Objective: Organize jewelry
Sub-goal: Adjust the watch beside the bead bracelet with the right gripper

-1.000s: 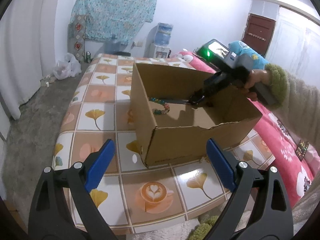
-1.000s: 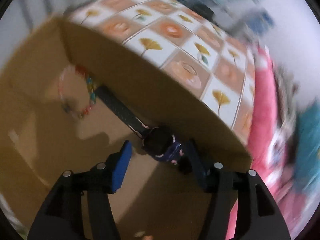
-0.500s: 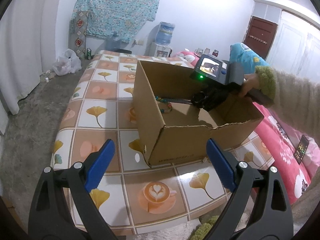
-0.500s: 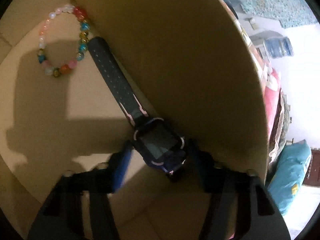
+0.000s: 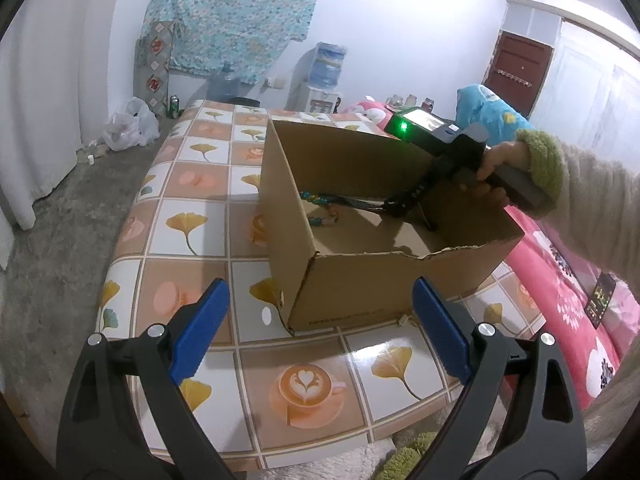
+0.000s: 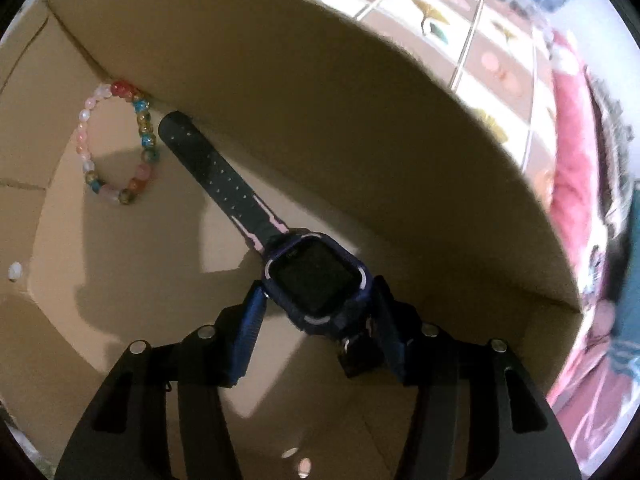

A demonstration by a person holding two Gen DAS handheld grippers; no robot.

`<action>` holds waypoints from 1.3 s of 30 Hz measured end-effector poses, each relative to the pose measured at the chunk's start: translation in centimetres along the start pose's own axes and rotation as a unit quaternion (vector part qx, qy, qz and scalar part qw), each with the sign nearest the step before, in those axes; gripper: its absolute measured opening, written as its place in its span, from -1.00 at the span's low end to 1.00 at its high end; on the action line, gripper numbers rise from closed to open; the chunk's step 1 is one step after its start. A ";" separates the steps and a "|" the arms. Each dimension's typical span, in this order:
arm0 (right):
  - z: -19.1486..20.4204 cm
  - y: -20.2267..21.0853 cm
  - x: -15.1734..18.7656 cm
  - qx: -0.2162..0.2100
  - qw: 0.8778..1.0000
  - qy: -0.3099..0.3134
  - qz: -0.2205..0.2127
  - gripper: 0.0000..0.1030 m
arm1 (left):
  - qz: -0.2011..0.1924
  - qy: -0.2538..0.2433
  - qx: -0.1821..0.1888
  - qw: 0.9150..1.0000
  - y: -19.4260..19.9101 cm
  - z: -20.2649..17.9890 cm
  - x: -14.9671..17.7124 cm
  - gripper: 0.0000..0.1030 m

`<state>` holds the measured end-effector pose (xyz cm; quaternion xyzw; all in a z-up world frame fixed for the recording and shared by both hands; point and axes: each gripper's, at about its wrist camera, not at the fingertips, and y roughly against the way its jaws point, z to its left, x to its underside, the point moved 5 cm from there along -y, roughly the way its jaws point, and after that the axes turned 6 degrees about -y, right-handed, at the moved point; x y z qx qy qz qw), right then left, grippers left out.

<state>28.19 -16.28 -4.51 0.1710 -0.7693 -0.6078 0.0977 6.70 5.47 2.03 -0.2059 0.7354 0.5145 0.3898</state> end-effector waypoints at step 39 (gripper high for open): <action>2.0 1.0 1.1 -0.074 0.995 -0.062 -0.021 -0.46 | 0.006 0.005 0.006 1.000 -0.4 -0.2 0.2 0.73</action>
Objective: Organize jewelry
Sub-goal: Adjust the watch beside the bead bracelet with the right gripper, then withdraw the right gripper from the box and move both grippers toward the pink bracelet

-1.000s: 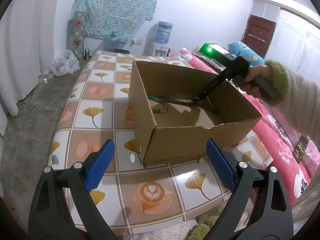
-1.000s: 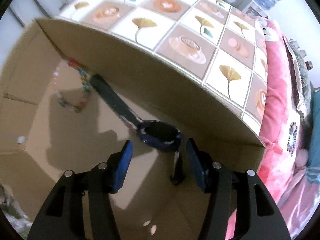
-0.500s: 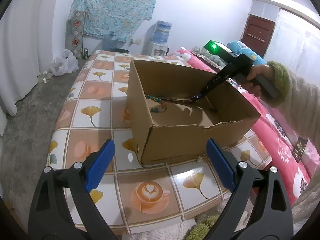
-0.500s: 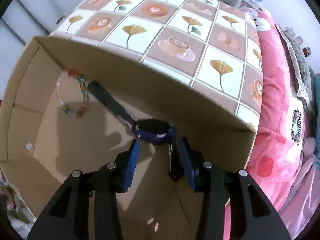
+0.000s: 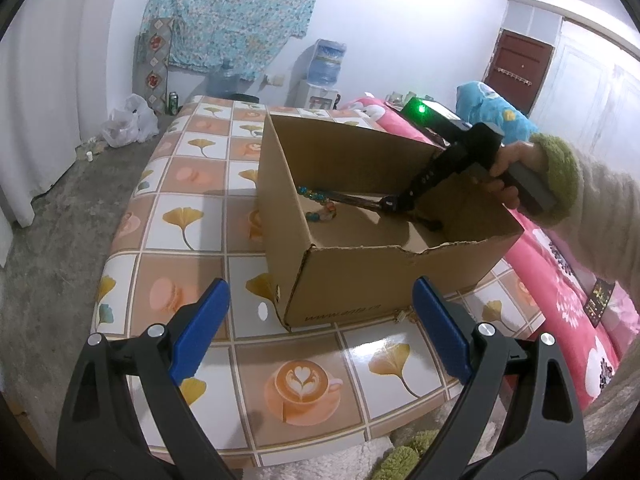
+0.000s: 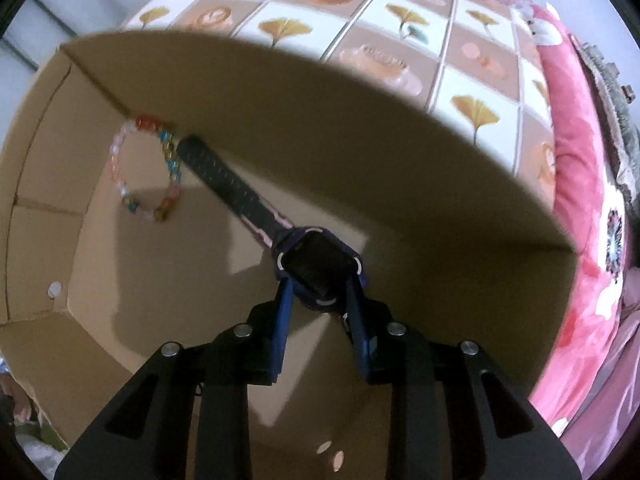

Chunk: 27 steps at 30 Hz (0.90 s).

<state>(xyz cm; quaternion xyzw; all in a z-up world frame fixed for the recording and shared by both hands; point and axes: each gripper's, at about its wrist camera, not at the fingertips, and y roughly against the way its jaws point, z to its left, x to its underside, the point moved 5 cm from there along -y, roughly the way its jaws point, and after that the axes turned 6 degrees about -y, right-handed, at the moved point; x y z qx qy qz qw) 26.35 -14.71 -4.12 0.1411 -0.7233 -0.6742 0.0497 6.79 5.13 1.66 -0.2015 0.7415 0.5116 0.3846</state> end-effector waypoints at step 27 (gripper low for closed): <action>-1.4 -0.4 0.7 0.127 0.990 0.034 -0.044 -0.23 | 0.000 -0.005 -0.005 1.000 0.5 -0.2 0.1 0.73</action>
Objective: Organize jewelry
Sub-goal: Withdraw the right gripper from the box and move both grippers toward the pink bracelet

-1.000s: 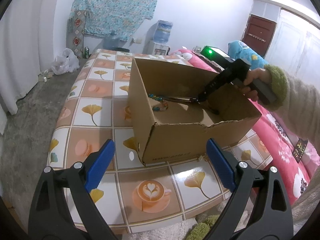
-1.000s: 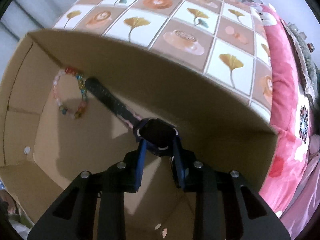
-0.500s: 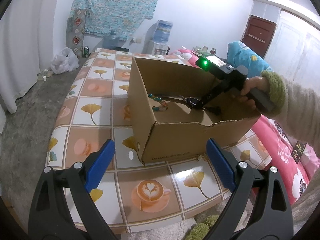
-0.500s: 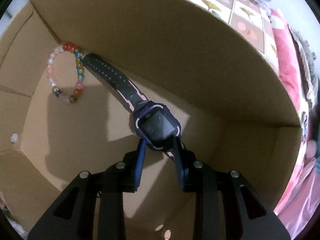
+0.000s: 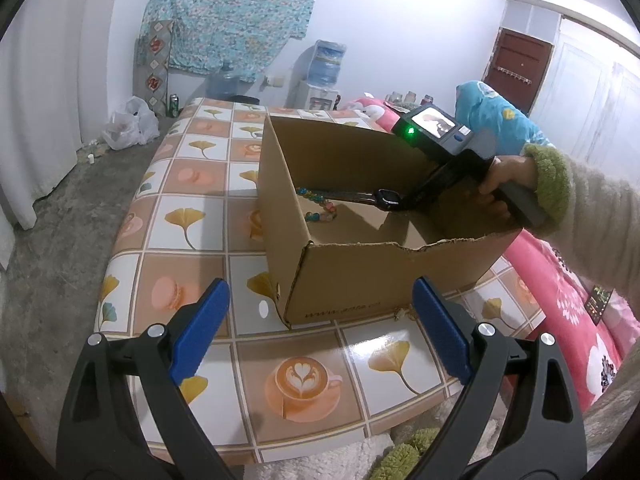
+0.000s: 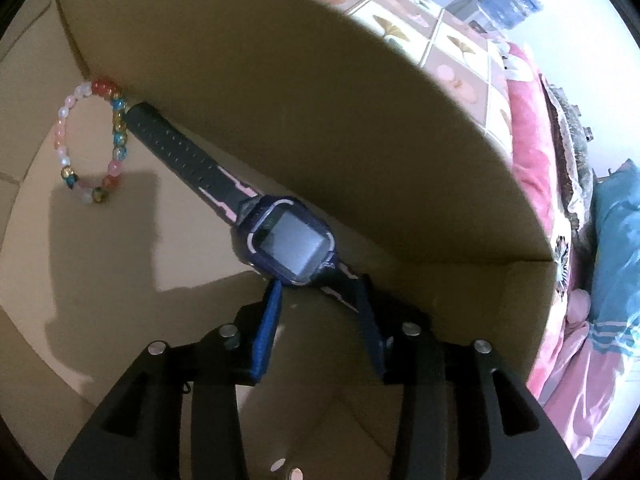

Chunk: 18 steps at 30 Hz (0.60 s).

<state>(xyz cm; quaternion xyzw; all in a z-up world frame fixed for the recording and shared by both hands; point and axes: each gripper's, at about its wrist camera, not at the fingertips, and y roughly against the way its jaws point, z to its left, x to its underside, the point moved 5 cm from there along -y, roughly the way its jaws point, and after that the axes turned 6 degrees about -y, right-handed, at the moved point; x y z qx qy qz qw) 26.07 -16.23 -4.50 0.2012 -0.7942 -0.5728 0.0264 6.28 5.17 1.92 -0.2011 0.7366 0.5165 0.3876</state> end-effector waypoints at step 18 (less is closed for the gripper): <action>-3.4 18.3 8.9 -0.215 0.936 -0.116 -0.252 -0.05 | 0.012 -0.036 -0.034 0.999 0.6 -0.8 1.3 0.73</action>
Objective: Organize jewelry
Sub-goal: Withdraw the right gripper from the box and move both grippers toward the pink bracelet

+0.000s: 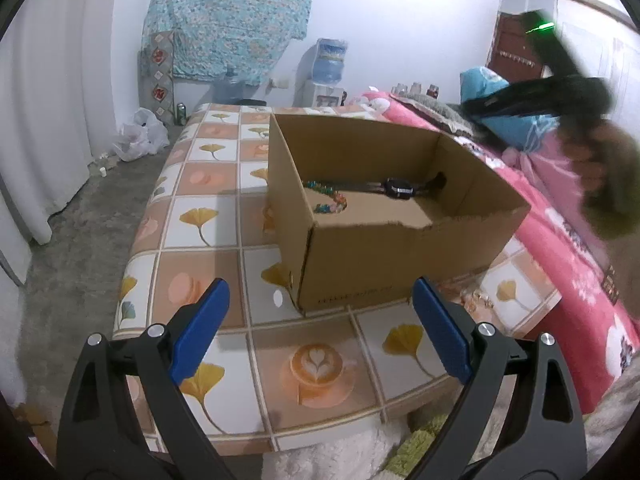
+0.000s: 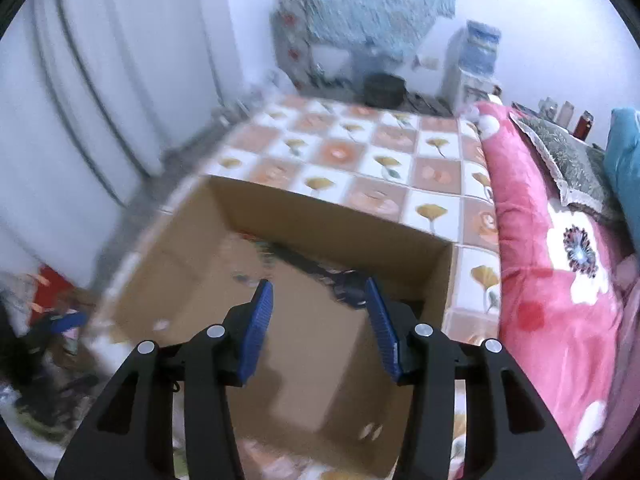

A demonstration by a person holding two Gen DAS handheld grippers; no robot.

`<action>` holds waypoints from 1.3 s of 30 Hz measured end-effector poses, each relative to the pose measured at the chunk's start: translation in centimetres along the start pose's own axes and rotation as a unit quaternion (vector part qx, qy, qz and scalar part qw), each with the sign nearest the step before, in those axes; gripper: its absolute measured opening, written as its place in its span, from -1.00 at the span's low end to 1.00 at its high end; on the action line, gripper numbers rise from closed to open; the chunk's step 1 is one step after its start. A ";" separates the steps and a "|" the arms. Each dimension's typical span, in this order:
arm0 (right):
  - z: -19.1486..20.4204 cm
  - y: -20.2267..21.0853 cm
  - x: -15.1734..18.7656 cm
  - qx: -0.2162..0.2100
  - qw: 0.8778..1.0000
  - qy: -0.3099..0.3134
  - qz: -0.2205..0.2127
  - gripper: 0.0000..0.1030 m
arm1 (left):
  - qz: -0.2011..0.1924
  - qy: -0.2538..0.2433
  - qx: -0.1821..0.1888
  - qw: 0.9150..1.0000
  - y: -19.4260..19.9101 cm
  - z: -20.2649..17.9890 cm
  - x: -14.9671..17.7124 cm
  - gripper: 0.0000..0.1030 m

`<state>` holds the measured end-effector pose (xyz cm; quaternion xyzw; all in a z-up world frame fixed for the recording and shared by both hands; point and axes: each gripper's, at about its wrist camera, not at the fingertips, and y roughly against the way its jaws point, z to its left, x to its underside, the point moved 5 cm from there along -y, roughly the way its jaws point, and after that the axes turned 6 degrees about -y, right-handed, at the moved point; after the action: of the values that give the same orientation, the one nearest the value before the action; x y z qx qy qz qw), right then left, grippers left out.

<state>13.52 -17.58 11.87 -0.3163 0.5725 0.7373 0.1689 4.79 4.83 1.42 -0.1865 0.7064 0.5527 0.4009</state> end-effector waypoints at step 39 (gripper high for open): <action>2.1 -6.7 24.3 0.135 0.980 -0.123 0.083 0.88 | 0.178 -0.027 -0.077 0.981 -8.1 -5.7 7.4 0.84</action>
<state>-1.00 -16.35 -8.82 -0.1494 0.6658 0.6980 0.2174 3.92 -1.68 -9.02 -0.0732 0.6725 0.6728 0.2997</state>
